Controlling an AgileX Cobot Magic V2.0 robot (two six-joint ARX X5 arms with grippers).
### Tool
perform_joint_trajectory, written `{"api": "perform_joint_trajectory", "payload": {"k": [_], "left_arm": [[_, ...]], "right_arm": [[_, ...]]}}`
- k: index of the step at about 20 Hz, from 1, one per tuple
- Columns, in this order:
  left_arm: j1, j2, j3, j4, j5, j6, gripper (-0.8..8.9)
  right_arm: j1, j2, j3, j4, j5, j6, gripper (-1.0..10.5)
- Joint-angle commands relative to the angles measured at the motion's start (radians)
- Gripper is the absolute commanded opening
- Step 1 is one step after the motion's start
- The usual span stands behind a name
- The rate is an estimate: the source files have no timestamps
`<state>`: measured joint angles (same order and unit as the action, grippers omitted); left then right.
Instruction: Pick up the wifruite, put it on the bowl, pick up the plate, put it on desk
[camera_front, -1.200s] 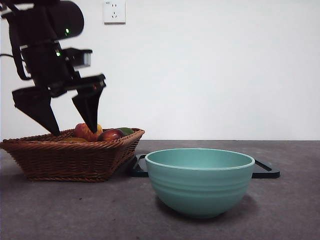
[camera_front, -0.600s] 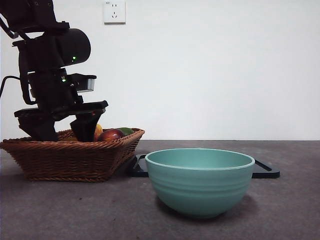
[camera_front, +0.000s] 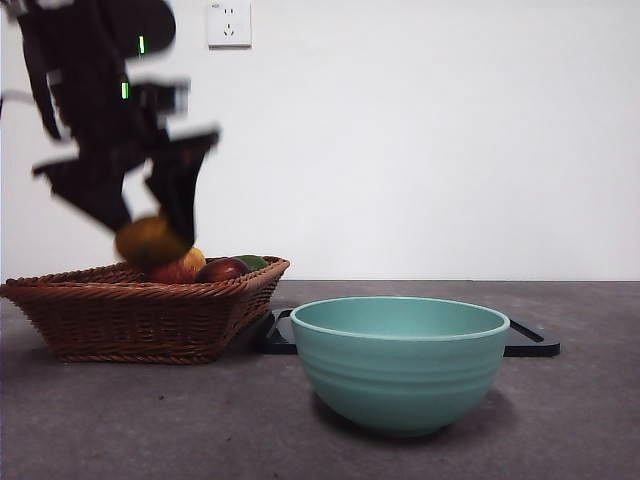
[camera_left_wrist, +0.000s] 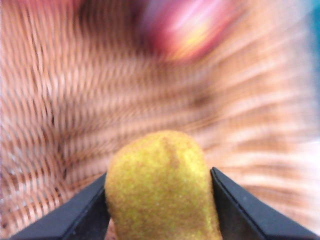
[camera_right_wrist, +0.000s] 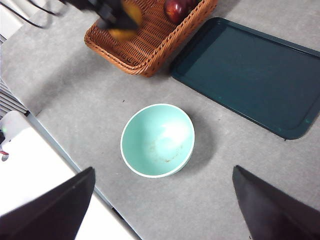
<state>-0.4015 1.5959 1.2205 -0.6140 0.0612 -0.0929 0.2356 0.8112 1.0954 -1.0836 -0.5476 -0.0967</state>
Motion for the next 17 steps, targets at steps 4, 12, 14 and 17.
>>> {"api": "perform_joint_trajectory", "payload": {"k": [4,12,14,17], "left_arm": [[-0.130,-0.179,0.022,-0.048,0.109,-0.006,2.17],[-0.402,-0.160,0.022,-0.028,0.115,-0.005,2.17],[-0.444,-0.111,0.022,0.001,0.115,-0.005,2.17],[-0.497,-0.021,0.022,0.042,0.092,-0.005,2.17]], "right_arm": [[0.005,0.004,0.019,0.009,-0.002,0.010,4.4],[0.005,0.004,0.019,0.009,-0.002,0.011,4.4],[0.005,0.004,0.019,0.009,-0.002,0.011,4.4],[0.005,0.004,0.019,0.008,-0.002,0.012,4.4]]}}
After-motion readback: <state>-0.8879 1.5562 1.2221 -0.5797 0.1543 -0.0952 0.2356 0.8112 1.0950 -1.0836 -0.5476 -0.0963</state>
